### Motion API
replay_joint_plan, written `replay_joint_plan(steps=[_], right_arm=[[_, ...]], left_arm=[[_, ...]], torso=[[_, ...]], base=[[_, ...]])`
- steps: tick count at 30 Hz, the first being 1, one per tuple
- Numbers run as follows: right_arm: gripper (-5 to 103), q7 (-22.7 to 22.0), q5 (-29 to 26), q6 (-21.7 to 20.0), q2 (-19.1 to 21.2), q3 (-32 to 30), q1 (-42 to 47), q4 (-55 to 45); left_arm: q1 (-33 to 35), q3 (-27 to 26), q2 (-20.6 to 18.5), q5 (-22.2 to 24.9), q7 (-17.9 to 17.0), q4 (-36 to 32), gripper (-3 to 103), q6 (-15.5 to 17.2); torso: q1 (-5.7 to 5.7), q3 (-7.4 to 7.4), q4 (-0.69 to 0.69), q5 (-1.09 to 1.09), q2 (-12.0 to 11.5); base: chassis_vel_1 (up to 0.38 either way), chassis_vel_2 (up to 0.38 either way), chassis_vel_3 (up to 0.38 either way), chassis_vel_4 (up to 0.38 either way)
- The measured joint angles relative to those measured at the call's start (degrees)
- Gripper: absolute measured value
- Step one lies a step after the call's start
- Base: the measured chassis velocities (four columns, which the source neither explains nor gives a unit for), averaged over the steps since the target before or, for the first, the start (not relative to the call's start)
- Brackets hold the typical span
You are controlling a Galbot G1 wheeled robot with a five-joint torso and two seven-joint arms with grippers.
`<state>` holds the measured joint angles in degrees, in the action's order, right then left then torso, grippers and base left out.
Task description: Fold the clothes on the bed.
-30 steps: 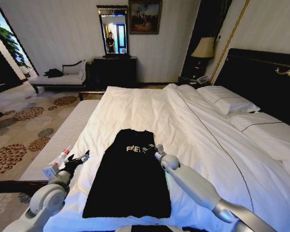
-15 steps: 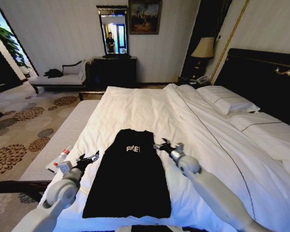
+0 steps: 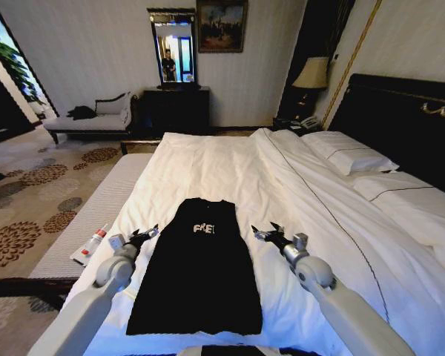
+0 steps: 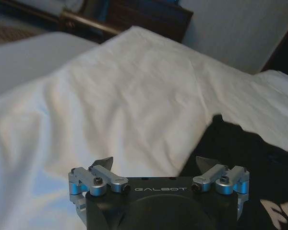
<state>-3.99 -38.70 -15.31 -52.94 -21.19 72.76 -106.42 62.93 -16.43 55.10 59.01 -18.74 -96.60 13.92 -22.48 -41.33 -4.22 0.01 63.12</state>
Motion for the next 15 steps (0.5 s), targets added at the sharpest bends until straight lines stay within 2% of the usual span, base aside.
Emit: replay_joint_plan(steps=[3,7,10,12,13,15], right_arm=[[100,0.0,-0.3,-0.1,0.1,-1.4,0.8,-0.2],[100,0.0,-0.6,-0.3,0.1,-1.8,0.8,-0.3],[100,0.0,-0.7,-0.4,0.1,-1.9,0.8,-0.4],[100,0.0,-0.6,-0.5,0.1,-1.8,0.8,-0.4],[100,0.0,-0.6,-0.5,0.1,-1.8,0.8,-0.4],[100,0.0,-0.4,-0.5,0.1,-1.7,0.8,-0.2]], left_arm=[[-0.8,2.7,1.1,-0.8,0.4,2.1,98,0.1],[-0.8,3.6,1.8,-1.6,0.6,2.7,96,0.1],[-0.9,3.9,2.1,-1.8,0.8,2.7,90,-0.1],[-1.1,3.9,2.1,-1.9,0.9,2.8,80,-0.1],[-1.1,3.9,2.1,-1.9,0.9,2.8,80,-0.1],[-1.2,3.9,2.2,-2.0,1.3,2.8,69,-0.3]], torso=[[0.0,0.0,0.03,-0.01,0.0],[0.0,0.0,0.03,-0.01,0.0],[0.0,0.0,0.03,-0.01,0.0],[0.0,0.0,0.03,0.0,0.0],[0.0,0.0,0.03,0.0,0.0],[0.0,0.0,0.02,-0.01,0.0]], base=[[0.0,0.0,0.0,0.0],[0.0,0.0,0.0,0.0],[0.0,0.0,0.0,0.0],[0.0,0.0,0.0,0.0],[0.0,0.0,0.0,0.0],[0.0,0.0,0.0,0.0]])
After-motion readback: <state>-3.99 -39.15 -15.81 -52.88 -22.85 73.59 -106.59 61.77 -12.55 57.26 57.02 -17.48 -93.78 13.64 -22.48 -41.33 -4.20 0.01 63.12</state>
